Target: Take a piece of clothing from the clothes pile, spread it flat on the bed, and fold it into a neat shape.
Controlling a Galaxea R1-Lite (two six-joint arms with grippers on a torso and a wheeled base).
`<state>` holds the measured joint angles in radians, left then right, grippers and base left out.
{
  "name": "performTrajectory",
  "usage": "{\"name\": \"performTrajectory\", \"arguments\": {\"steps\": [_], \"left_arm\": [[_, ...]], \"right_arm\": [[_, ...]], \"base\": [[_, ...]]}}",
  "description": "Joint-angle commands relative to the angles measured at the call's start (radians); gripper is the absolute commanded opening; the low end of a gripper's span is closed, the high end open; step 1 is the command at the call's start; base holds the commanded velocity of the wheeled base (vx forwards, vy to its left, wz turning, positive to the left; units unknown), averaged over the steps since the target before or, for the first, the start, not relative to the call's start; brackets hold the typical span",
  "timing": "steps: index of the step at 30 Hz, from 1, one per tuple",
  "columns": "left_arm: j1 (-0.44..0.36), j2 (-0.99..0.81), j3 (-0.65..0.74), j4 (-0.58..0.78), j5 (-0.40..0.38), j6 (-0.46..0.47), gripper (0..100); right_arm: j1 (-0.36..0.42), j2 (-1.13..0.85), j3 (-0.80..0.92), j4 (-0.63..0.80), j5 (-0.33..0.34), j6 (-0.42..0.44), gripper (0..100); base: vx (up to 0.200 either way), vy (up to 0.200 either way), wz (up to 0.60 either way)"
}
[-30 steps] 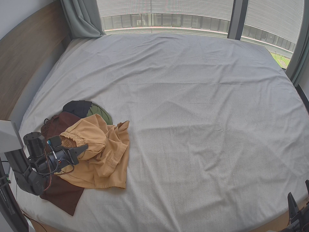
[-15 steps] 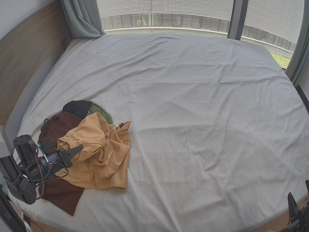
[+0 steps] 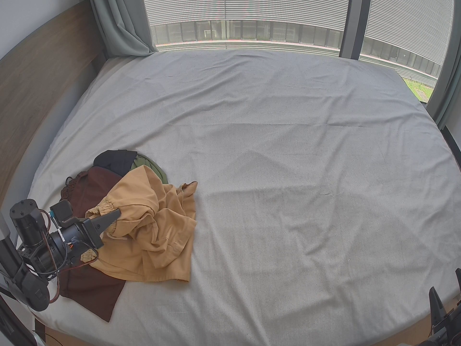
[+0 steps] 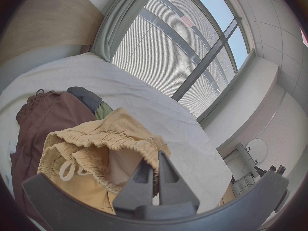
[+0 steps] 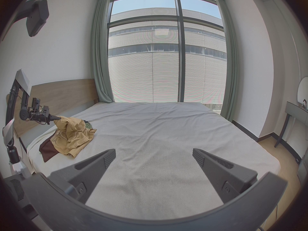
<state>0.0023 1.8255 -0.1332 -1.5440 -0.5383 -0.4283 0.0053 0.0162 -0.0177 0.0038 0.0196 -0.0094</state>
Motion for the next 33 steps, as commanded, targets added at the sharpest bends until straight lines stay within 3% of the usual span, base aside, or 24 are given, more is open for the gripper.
{"name": "performTrajectory", "arguments": {"steps": [1, 14, 20, 29, 33], "left_arm": [[-0.001, -0.046, -0.002, -0.001, 0.000, 0.002, 0], [-0.064, -0.104, 0.033, -0.002, 0.006, -0.013, 0], [-0.133, -0.124, 0.024, -0.002, 0.121, -0.083, 0], [-0.170, -0.132, -0.006, -0.002, 0.201, -0.136, 0], [-0.231, -0.163, -0.020, -0.002, 0.271, -0.259, 0]], "right_arm": [[0.001, -0.012, 0.016, 0.001, 0.000, 0.000, 100], [-0.001, -0.013, 0.016, -0.001, 0.000, 0.000, 100], [-0.001, -0.013, 0.016, -0.001, 0.000, -0.001, 100], [-0.001, -0.013, 0.016, -0.001, 0.000, 0.000, 100], [-0.001, -0.013, 0.016, -0.001, 0.000, 0.000, 100]], "base": [[0.000, 0.000, 0.00], [0.000, 0.000, 0.00], [0.000, 0.000, 0.00], [0.000, 0.000, 0.00], [0.000, 0.000, 0.00]]}}
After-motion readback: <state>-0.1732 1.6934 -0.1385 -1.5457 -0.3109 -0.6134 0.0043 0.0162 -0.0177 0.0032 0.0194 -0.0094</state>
